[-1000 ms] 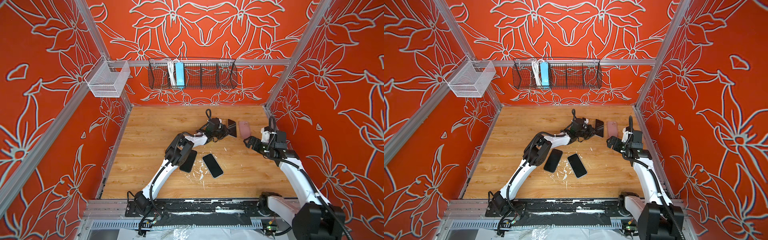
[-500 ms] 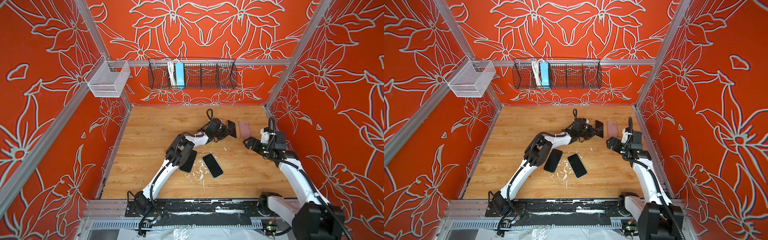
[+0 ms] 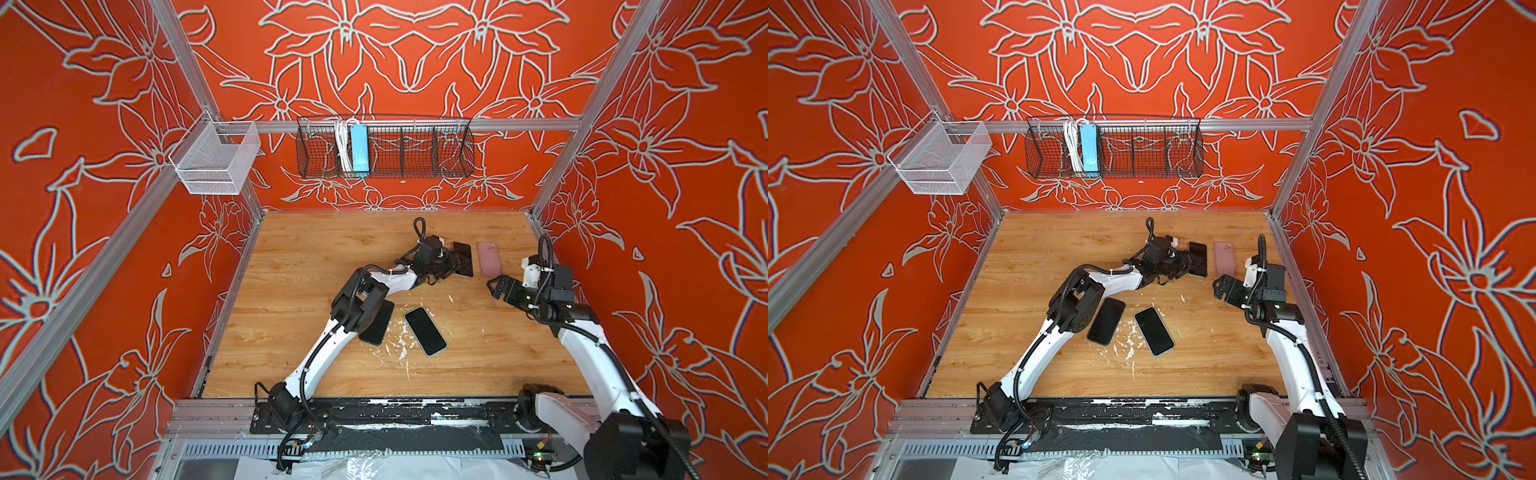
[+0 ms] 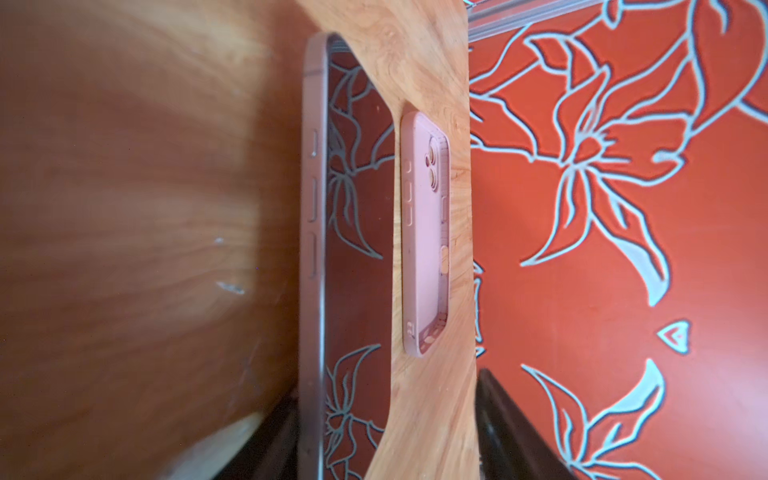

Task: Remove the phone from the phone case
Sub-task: 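Release the phone with the left gripper and lift away, then move the right gripper over the nearest black phone while the left draws back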

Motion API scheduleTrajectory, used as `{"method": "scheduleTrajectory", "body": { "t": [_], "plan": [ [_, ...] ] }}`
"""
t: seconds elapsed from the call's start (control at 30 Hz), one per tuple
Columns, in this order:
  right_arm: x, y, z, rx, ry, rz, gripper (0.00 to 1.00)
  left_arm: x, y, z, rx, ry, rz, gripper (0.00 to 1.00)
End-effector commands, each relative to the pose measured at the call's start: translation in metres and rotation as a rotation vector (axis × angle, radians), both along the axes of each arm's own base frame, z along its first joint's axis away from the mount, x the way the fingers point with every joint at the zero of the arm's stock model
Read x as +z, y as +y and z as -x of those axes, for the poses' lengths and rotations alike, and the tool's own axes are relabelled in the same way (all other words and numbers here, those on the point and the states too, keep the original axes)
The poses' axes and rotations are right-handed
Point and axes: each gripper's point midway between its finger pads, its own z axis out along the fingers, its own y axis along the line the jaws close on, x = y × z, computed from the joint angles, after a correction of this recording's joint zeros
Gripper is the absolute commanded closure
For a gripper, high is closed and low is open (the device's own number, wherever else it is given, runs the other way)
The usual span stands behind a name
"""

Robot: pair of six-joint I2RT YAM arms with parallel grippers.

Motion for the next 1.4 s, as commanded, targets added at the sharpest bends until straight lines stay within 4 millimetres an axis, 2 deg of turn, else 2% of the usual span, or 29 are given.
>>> {"method": "scheduleTrajectory", "body": {
  "t": [0.0,0.33,0.47,0.57,0.67,0.83,0.97,1.2,1.37],
  "plan": [
    [0.002,0.002,0.002,0.03,0.004,0.004,0.02,-0.004,0.009,0.008,0.006,0.01,-0.067,0.32],
    [0.009,0.001,0.007,0.044,0.001,0.034,0.02,0.011,0.022,0.01,0.036,-0.011,-0.125,0.0],
    [0.014,0.005,0.012,0.071,-0.002,0.032,0.02,0.023,0.032,0.014,0.057,-0.034,-0.146,0.03],
    [0.013,0.012,0.016,0.091,0.001,0.025,0.02,0.047,0.035,0.021,0.031,-0.066,-0.132,0.03],
    [0.005,0.027,0.017,0.126,0.018,0.005,0.02,0.073,0.044,0.03,0.022,-0.095,-0.123,0.03],
    [-0.005,0.062,0.018,0.218,0.047,0.086,0.02,0.12,0.077,0.049,0.04,-0.141,-0.083,0.03],
    [-0.016,0.081,0.021,0.265,0.078,0.119,0.02,0.146,0.109,0.068,0.063,-0.154,-0.11,0.03],
    [-0.042,0.123,0.038,0.394,0.129,0.251,0.02,0.167,0.177,0.109,0.165,-0.156,-0.18,0.03],
    [-0.051,0.156,0.05,0.475,0.122,0.33,0.02,0.177,0.229,0.141,0.214,-0.144,-0.352,0.03]
  ]
}}
